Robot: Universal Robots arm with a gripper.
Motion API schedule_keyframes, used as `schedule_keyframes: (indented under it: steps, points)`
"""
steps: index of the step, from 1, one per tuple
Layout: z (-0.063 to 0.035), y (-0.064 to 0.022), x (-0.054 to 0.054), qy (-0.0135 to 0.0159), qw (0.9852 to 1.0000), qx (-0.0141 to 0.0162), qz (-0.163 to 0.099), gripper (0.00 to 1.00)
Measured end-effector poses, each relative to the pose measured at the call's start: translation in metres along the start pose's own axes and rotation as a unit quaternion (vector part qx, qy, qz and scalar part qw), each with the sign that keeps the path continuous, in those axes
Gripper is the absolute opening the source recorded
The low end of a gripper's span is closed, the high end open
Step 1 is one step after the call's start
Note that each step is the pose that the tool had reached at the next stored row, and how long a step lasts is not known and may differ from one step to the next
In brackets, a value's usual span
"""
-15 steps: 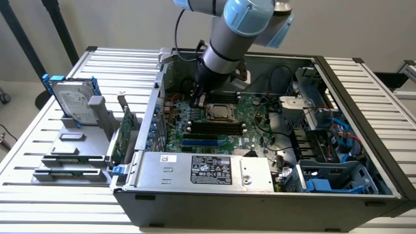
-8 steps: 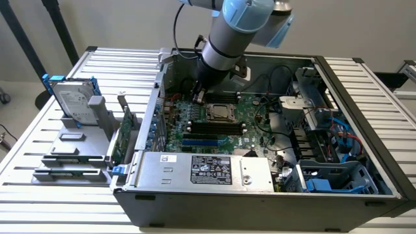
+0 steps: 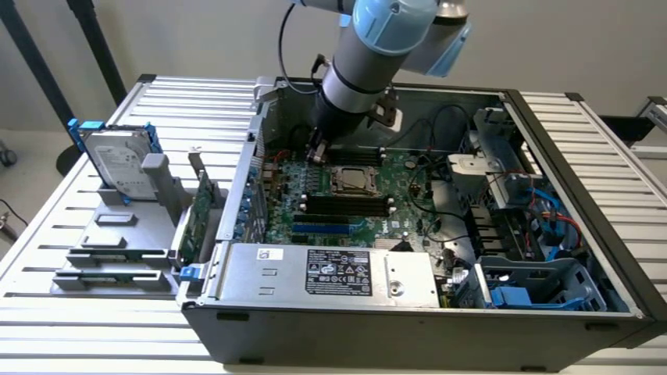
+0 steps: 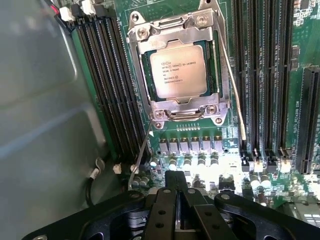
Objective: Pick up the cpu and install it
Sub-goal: 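Install the first cpu locking lever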
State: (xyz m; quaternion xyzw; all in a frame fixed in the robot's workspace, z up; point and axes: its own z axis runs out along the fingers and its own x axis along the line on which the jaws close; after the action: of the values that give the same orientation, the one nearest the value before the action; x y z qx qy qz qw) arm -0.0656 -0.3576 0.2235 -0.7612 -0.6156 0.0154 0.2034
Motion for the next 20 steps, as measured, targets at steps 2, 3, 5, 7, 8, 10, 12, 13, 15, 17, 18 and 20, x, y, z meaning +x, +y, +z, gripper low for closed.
schedule_keyframes:
  steps: [2,3,5,7,8,10,12,13,15,17,18,20]
  points:
    - [0.0,-0.0007,0.0,0.0064,1.0,-0.0008,0.007,0.11]
    - [-0.0003,-0.0013,0.0,0.0099,0.9999,-0.0005,0.01,0.11]
    - [-0.001,-0.0029,0.0,0.0178,0.9998,0.0015,0.013,0.11]
    - [-0.0019,-0.005,-0.001,0.0248,0.9996,0.0039,0.015,0.11]
    - [-0.0023,-0.0061,-0.001,0.028,0.9995,0.005,0.015,0.11]
    - [-0.0024,-0.0085,-0.001,0.0332,0.9993,0.0062,0.017,0.11]
    - [-0.0018,-0.0112,-0.002,0.0375,0.9991,0.0061,0.02,0.11]
    - [-0.0014,-0.0123,-0.002,0.0393,0.999,0.0057,0.022,0.11]
    - [-0.0009,-0.0142,-0.003,0.0433,0.9987,0.0046,0.027,0.11]
    - [-0.0007,-0.0151,-0.003,0.049,0.9982,0.0032,0.034,0.11]
    - [-0.0006,-0.0151,-0.003,0.0523,0.9979,0.0023,0.039,0.11]
    - [-0.0006,-0.0151,-0.003,0.059,0.9971,0.0003,0.048,0.11]
